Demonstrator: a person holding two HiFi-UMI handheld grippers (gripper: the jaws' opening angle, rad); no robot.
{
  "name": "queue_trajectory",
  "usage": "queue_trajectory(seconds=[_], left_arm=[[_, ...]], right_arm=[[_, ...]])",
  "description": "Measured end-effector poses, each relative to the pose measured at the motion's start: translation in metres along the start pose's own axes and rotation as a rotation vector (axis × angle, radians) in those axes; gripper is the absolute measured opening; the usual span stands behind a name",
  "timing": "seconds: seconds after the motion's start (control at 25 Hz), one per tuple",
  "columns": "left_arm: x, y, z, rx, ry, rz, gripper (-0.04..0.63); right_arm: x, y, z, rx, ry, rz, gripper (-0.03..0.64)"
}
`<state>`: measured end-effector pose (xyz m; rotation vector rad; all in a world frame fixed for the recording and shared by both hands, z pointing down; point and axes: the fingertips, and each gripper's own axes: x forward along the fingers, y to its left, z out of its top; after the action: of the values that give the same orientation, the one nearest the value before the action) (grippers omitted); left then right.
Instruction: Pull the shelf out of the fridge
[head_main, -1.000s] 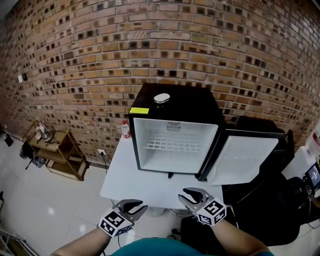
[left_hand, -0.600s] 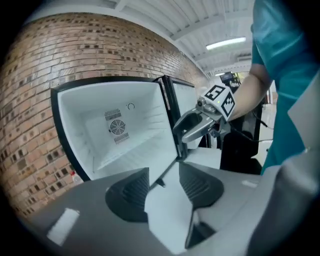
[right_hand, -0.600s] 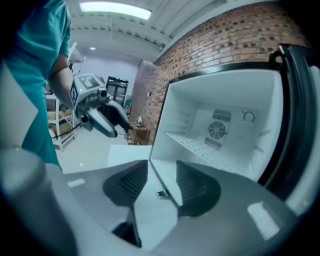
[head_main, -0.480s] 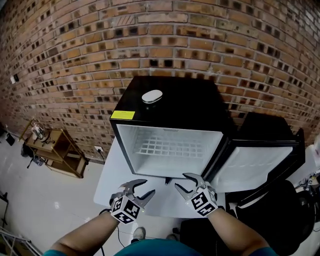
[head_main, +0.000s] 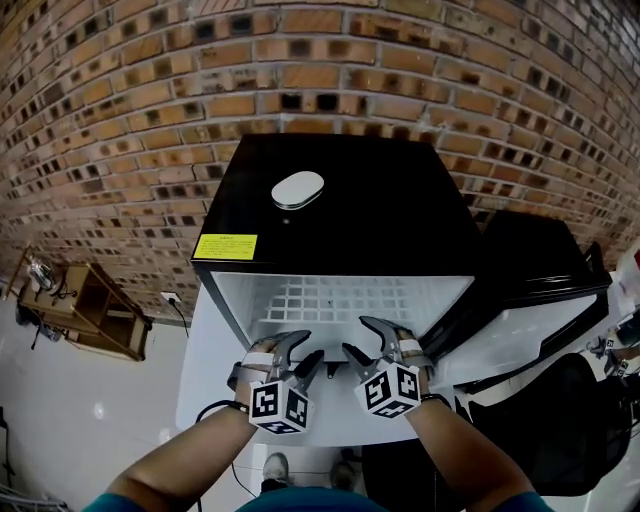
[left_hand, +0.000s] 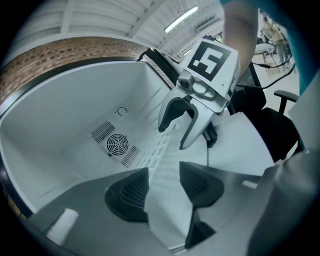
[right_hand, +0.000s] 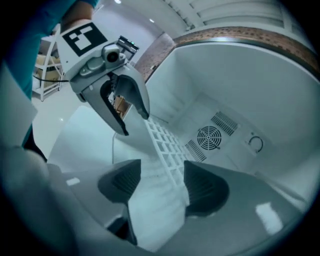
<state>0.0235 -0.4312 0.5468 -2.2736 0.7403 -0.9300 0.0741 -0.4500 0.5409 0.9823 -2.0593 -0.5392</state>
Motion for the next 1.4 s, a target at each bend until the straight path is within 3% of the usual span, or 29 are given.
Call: queue_trajectory(seconds=[0.2, 0.96, 1.08, 1.2, 1.4], left_arm=[[0.03, 0.013, -0.003, 0.053, 0.03, 0.038, 0.204], [0.108, 0.051, -0.051, 0.301, 0.318, 0.115, 0.218], [0.108, 0.051, -0.051, 0.322, 0.305, 0.131, 0.211], [0.109, 0.048, -0.045, 0.291, 0.258, 0.127, 0.163], [0.111, 0.045, -0.044, 0.279, 0.249, 0.121, 0.15]], right_arm=[[0.03, -0.012, -0.013, -0.072, 0.065, -0.031, 0.278], [0.085, -0.037, -0.047, -0.245, 0.255, -0.084, 0.282], [0.087, -0.037, -0.047, -0.278, 0.26, -0.097, 0.28], [0.086, -0.037, -0.046, -0.282, 0.25, -0.115, 0.265], [0.085, -0.04, -0.045, -0.256, 0.226, -0.138, 0.234]])
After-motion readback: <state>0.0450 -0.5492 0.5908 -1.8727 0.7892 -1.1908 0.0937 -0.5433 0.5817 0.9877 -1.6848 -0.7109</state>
